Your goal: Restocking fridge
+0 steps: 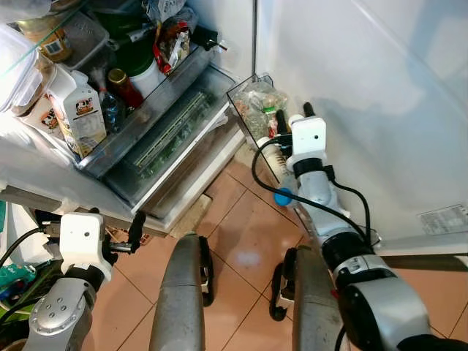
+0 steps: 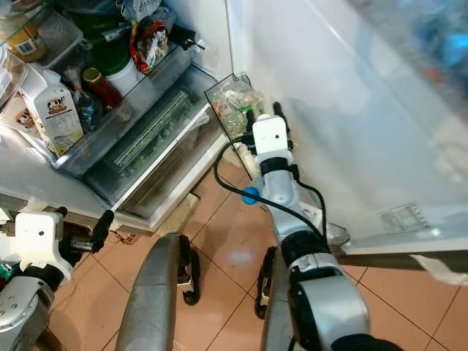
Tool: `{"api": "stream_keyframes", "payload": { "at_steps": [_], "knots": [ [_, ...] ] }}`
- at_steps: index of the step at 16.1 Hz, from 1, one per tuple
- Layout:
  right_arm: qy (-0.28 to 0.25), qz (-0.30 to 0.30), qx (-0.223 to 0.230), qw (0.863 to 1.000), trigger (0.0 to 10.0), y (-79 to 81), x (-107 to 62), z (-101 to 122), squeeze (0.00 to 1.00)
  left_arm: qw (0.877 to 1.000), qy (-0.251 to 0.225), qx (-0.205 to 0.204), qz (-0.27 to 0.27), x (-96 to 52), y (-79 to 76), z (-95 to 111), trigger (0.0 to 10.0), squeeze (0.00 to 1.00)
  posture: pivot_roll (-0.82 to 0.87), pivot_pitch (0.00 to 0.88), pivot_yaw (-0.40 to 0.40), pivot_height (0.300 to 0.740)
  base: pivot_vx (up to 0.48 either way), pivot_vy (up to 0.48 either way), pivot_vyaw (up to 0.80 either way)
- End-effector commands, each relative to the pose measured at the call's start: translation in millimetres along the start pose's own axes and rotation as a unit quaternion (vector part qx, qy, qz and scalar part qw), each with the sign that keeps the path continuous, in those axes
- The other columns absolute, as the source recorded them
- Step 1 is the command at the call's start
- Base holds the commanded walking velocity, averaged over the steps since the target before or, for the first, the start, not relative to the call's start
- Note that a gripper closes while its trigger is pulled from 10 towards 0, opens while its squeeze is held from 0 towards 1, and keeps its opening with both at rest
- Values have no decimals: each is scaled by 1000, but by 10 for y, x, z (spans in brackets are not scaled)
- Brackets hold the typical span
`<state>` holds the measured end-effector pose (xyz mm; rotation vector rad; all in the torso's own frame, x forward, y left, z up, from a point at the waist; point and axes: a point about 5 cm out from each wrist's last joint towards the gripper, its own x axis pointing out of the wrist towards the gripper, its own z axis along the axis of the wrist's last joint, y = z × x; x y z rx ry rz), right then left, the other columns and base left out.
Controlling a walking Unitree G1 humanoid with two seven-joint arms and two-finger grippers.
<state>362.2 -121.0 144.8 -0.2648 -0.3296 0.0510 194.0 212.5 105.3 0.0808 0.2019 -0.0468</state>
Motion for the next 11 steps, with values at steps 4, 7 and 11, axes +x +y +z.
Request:
{"api": "stream_keyframes", "payload": {
  "at_steps": [4,7,11],
  "knots": [
    [45,-27,-43,998,10000,-105,-60,-168,1000,1000,22,5,12,24,25,-89,10000,0,252,348,82,650,0,0,0],
    [25,-46,-66,996,10000,-250,-36,-111,1000,1000,16,4,19,96,30,-72,10000,0,236,327,78,650,0,0,0],
    [-18,-54,-80,995,10000,-411,-54,27,1000,1000,1,-2,23,242,7,-49,10000,0,195,281,62,650,0,0,0]
  ]
}}
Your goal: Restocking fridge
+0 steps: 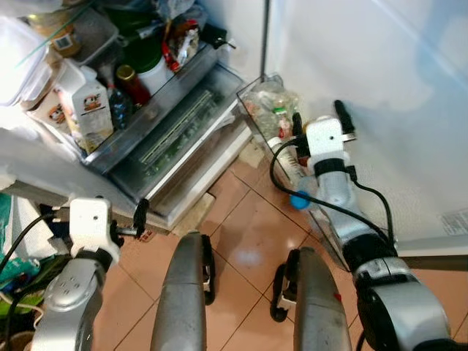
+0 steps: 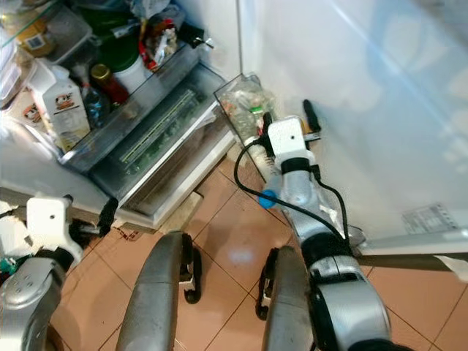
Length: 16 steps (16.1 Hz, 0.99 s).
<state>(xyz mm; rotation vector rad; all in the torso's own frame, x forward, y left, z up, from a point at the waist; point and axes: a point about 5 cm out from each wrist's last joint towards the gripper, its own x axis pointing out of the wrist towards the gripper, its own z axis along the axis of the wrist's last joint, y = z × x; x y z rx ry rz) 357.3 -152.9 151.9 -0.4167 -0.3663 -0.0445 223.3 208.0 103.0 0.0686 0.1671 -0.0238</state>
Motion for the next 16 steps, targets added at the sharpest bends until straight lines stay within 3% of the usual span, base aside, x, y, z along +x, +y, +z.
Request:
{"api": "stream_keyframes", "payload": {
  "at_steps": [1,5,7,16],
  "knots": [
    [-17,-18,-4,1000,10000,-121,6,51,1000,1000,15,3,11,-16,29,-86,10000,0,182,270,58,650,0,0,0],
    [-57,-5,-4,998,10000,-168,-23,244,1000,1000,2,-4,9,136,-21,-95,10000,0,126,219,49,650,0,0,0],
    [-65,1,0,998,10000,-175,-116,307,1000,1000,-13,-11,10,221,-50,-65,10000,0,108,184,47,650,0,0,0],
    [-54,36,38,997,10000,-59,-483,461,1000,999,-34,-24,12,352,-91,-53,10000,0,61,115,56,650,0,0,0]
  ]
}}
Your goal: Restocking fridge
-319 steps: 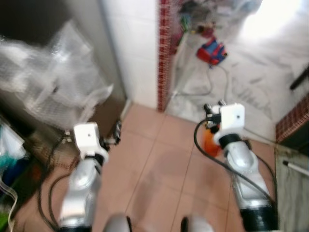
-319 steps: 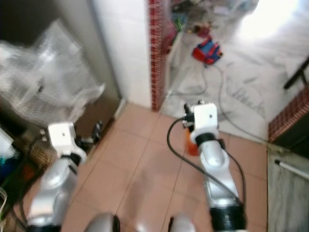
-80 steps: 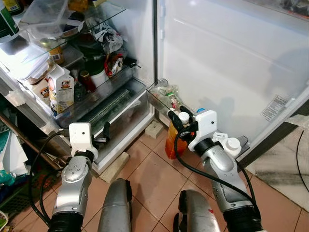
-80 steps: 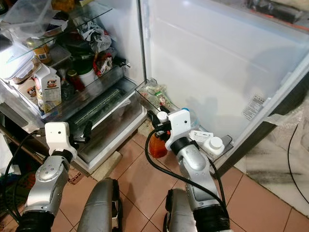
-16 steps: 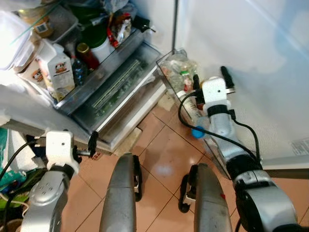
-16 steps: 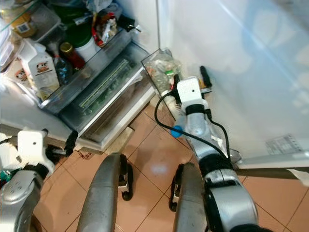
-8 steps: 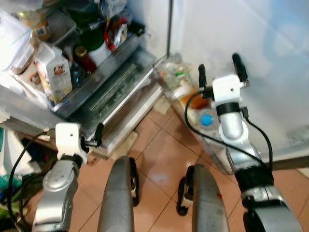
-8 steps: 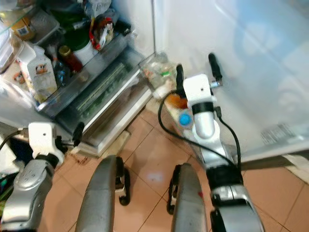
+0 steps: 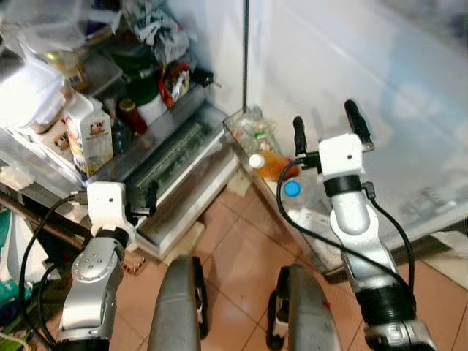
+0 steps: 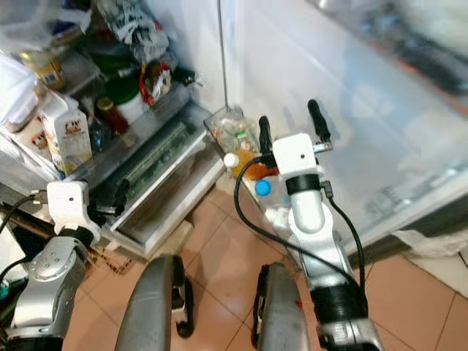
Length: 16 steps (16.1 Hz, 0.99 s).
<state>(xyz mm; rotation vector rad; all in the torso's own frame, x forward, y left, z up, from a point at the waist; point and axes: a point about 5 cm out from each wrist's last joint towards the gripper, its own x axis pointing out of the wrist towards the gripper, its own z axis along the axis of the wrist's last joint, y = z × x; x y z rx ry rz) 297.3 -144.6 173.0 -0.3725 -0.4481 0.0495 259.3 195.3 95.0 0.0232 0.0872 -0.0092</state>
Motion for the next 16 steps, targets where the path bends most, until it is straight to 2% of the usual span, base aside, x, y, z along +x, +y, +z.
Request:
{"api": "stream_keyframes", "payload": {
  "at_steps": [1,3,5,6,7,8,10,16],
  "knots": [
    [-4,11,20,1000,10000,31,-72,58,1000,1000,2,-5,5,-22,19,-29,10000,0,57,109,57,650,0,0,0],
    [6,27,38,999,10000,73,-200,42,1000,1000,0,-7,3,-27,-8,-32,10000,0,51,96,58,650,0,0,0],
    [23,38,73,996,10000,124,-256,29,1000,1000,-1,-8,1,-12,-42,-44,10000,0,45,90,59,650,0,0,0],
    [35,49,96,994,10000,178,-255,15,682,1000,-1,-10,0,3,-54,-41,10000,0,44,88,60,650,0,0,0],
    [49,57,122,990,10000,222,-242,14,59,1000,-1,-10,-1,16,-63,-37,10000,0,44,88,60,650,0,0,0],
    [49,58,141,987,10000,228,-224,27,0,1000,-1,-10,-2,18,-64,-37,10000,0,45,88,60,650,0,0,0],
    [52,69,172,981,10000,232,-202,43,0,1000,0,-9,-3,12,-71,-45,10000,0,47,88,58,650,0,0,0],
    [63,78,192,976,10000,204,-119,38,0,1000,1,-12,-2,-10,-97,-66,10000,0,52,90,53,717,0,0,0]
  ]
}}
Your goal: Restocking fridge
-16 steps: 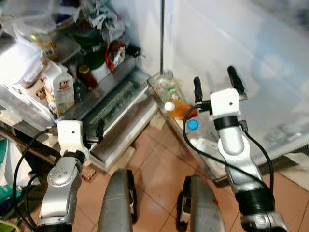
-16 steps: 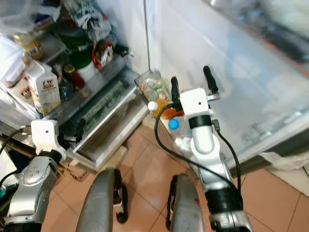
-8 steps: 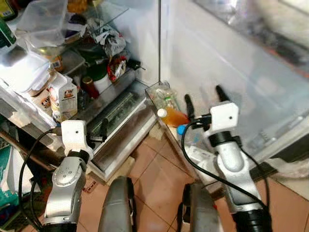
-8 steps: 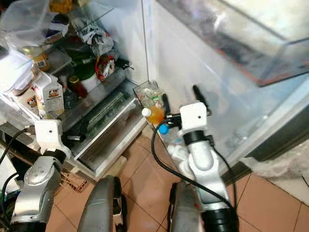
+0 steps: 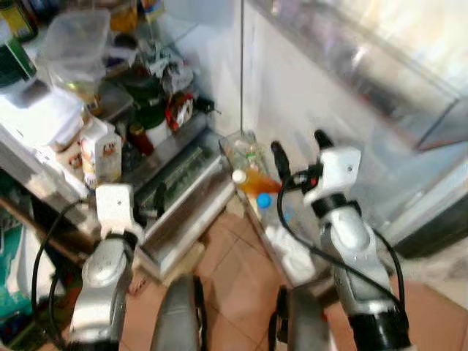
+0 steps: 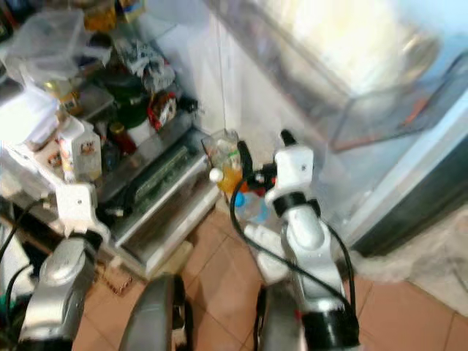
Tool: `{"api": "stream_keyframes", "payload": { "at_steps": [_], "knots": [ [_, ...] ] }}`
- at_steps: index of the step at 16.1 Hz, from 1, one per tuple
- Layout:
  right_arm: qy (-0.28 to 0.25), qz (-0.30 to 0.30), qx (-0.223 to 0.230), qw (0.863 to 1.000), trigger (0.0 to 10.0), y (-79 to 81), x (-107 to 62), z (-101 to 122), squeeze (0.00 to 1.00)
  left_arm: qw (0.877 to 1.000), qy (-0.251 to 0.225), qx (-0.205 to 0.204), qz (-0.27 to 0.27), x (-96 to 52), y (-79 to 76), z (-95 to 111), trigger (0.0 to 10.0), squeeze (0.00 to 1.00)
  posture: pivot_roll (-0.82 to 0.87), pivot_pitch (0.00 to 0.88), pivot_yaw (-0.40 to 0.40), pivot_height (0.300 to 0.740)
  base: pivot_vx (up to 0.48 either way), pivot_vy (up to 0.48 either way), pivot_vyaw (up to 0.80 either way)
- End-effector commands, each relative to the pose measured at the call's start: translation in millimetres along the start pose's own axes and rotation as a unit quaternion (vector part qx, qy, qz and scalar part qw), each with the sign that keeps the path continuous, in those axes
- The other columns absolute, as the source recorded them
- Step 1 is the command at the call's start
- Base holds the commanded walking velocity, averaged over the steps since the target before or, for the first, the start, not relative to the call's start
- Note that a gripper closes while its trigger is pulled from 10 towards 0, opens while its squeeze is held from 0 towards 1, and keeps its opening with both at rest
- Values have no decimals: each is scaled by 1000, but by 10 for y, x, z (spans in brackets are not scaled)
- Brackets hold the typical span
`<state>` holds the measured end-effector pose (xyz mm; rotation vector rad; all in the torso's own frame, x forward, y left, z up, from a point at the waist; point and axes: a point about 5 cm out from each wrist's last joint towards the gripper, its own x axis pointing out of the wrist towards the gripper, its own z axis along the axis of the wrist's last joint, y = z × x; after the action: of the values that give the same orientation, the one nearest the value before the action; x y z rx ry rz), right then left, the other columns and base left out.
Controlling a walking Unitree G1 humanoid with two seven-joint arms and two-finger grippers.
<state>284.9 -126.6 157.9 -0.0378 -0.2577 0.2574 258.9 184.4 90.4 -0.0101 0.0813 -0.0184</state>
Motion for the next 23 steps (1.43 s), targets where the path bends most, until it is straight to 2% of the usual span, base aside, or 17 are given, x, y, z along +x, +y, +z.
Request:
{"api": "stream_keyframes", "payload": {
  "at_steps": [1,2,13,23],
  "knots": [
    [-9,2,5,1000,10000,-1,30,56,0,1000,3,4,5,-9,14,-20,10000,0,52,90,53,726,0,0,0],
    [-9,3,7,1000,10000,-3,48,56,0,1000,2,4,8,-5,19,-17,10000,0,56,88,55,740,0,0,0],
    [-1,15,4,1000,10000,25,55,-7,0,1000,-1,15,16,28,-1,0,10000,0,63,80,56,740,0,0,0],
    [-6,19,2,1000,10000,28,56,-7,0,1000,5,18,16,52,-10,-13,10000,0,60,84,57,740,-367,0,0]
  ]
}}
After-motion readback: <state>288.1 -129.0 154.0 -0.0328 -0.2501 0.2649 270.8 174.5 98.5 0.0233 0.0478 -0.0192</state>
